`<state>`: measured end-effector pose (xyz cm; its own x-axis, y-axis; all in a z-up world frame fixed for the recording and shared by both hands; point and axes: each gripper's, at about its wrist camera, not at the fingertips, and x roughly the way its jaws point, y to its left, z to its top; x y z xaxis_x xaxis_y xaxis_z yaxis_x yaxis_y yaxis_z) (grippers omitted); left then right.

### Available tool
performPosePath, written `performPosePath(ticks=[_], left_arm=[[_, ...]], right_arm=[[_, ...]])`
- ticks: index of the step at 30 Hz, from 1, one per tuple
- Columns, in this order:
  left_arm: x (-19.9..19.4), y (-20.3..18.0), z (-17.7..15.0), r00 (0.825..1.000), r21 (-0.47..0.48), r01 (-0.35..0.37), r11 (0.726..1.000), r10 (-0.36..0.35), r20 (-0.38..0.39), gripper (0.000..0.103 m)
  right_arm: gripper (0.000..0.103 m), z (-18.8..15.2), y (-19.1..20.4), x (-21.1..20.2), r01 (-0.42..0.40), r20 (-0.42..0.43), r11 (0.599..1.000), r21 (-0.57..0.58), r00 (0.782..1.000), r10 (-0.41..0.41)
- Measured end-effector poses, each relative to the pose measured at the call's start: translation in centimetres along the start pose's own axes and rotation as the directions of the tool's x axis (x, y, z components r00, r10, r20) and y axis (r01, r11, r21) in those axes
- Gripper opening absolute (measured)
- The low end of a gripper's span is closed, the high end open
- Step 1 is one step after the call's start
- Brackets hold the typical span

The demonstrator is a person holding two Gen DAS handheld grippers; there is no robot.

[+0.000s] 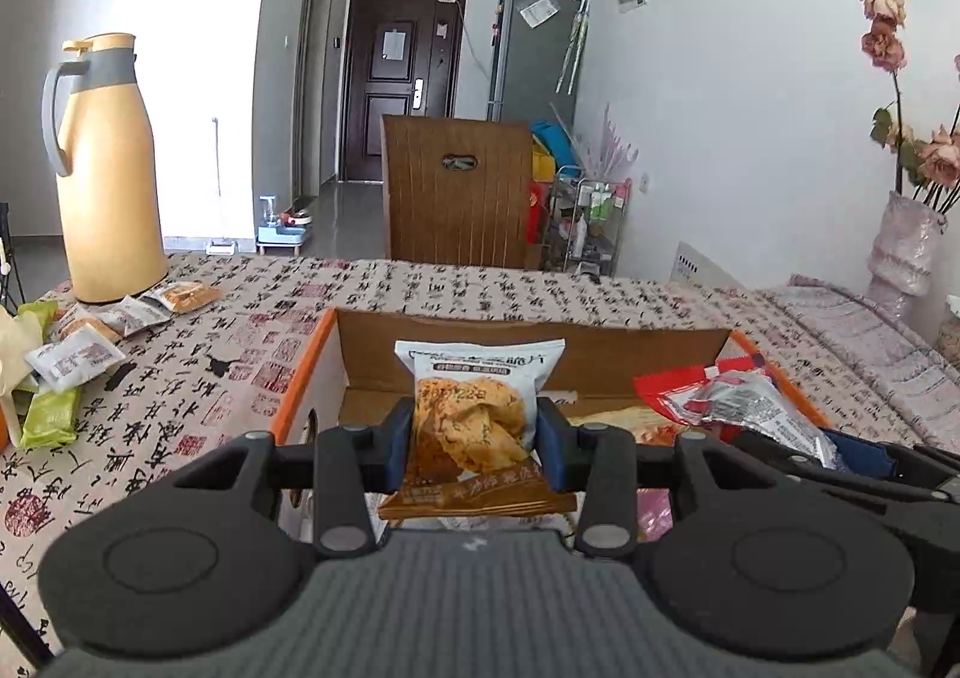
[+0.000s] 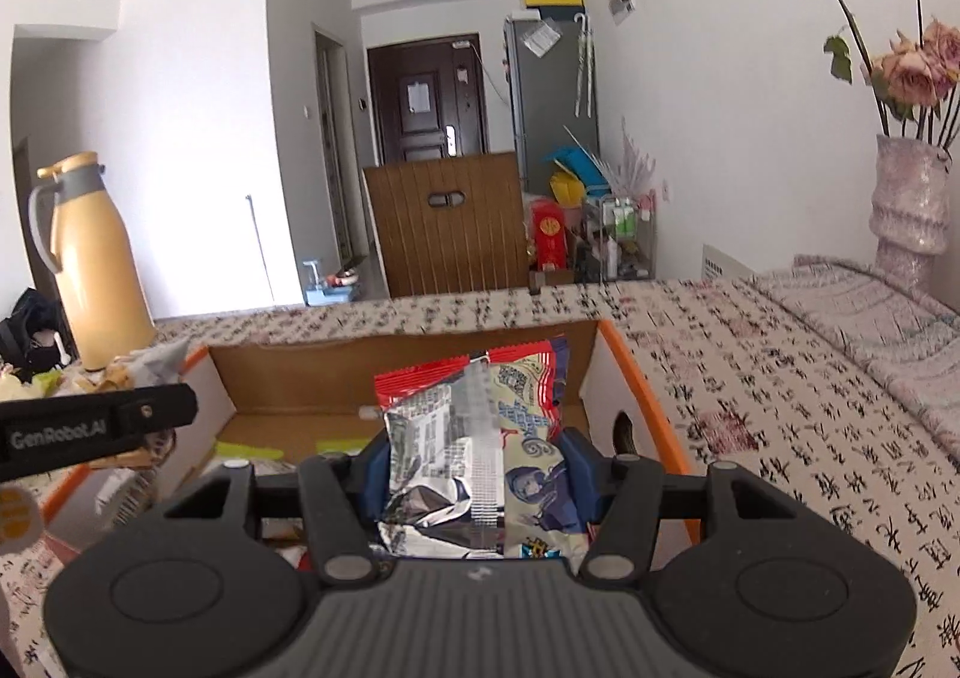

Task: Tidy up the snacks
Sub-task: 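Open both tools to drop the packets into the box, then withdraw both tools and grasp another tan cracker packet with the left tool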

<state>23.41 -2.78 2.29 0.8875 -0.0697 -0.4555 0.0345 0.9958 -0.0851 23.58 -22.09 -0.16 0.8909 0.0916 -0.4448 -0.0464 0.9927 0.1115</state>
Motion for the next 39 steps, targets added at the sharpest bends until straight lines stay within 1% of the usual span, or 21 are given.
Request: performPosePath(ticks=[1,2,3,4,5,8,13,16,18,20,22,29,33,39], left_arm=[[0.0,-0.1,-0.1,1.0,-0.004,-0.014,1.0,0.014,-0.005,0.062],[0.0,0.1,-0.1,1.0,-0.015,-0.029,0.999,0.029,-0.008,0.075],[-0.2,0.4,-0.2,0.999,-0.032,-0.044,0.999,0.044,0.003,0.097],[-0.7,0.4,-0.1,0.998,-0.044,-0.062,0.997,0.064,0.024,0.103],[-1.1,0.5,-0.1,0.996,-0.049,-0.074,0.996,0.076,0.045,0.103],[-1.6,0.6,0.0,0.996,-0.055,-0.059,0.997,0.062,0.059,0.103],[-1.6,0.2,-0.2,0.997,-0.041,-0.058,0.997,0.06,0.051,0.103],[-1.6,-0.1,-0.3,0.998,-0.034,-0.055,0.998,0.056,0.042,0.103],[-1.9,-0.3,-0.2,0.997,-0.041,-0.061,0.997,0.062,0.04,0.103],[-2.1,-0.7,0.2,0.997,-0.045,-0.076,0.996,0.077,0.019,0.103],[-2.8,-1.0,0.4,0.997,-0.037,-0.071,0.997,0.071,0.017,0.103],[-6.1,-1.3,1.0,0.996,-0.01,-0.071,0.997,0.071,0.049,0.103],[-8.0,-1.5,0.6,0.997,-0.006,-0.065,0.998,0.066,0.05,0.103],[-10.5,-1.5,-1.3,0.998,0.001,-0.054,0.999,0.054,0.024,0.103]], right_arm=[[0.059,-0.1,-0.1,0.1,0.0,-0.009,1.0,0.004,1.0,0.0],[0.067,-0.2,-0.3,0.0,-0.003,-0.014,1.0,0.007,1.0,0.003],[0.084,-0.2,-0.3,-0.2,-0.007,-0.014,1.0,0.01,1.0,0.007],[0.093,-0.1,-0.4,-0.4,-0.006,-0.007,1.0,0.011,1.0,0.006],[0.103,-0.1,-0.4,-0.9,0.001,0.01,1.0,0.011,1.0,-0.001],[0.103,0.2,-0.5,-1.6,-0.002,0.026,1.0,0.018,1.0,0.001],[0.103,0.2,-0.5,-1.6,0.007,0.005,1.0,0.018,1.0,-0.007],[0.103,0.2,0.0,-1.9,0.009,0.002,1.0,-0.004,1.0,-0.009],[0.103,0.3,0.1,-2.4,0.005,0.01,1.0,-0.016,1.0,-0.004],[0.103,0.6,0.0,-2.9,-0.004,0.028,1.0,-0.027,1.0,0.004],[0.103,0.9,-0.2,-3.2,0.026,0.021,0.999,-0.032,0.999,-0.026],[0.103,1.5,-1.1,-6.3,0.047,0.05,0.999,-0.013,0.998,-0.046],[0.103,0.7,-1.2,-8.1,0.041,0.042,0.999,-0.01,0.998,-0.041],[0.103,-1.9,-1.2,-10.9,0.032,0.008,0.999,-0.02,0.999,-0.032]])
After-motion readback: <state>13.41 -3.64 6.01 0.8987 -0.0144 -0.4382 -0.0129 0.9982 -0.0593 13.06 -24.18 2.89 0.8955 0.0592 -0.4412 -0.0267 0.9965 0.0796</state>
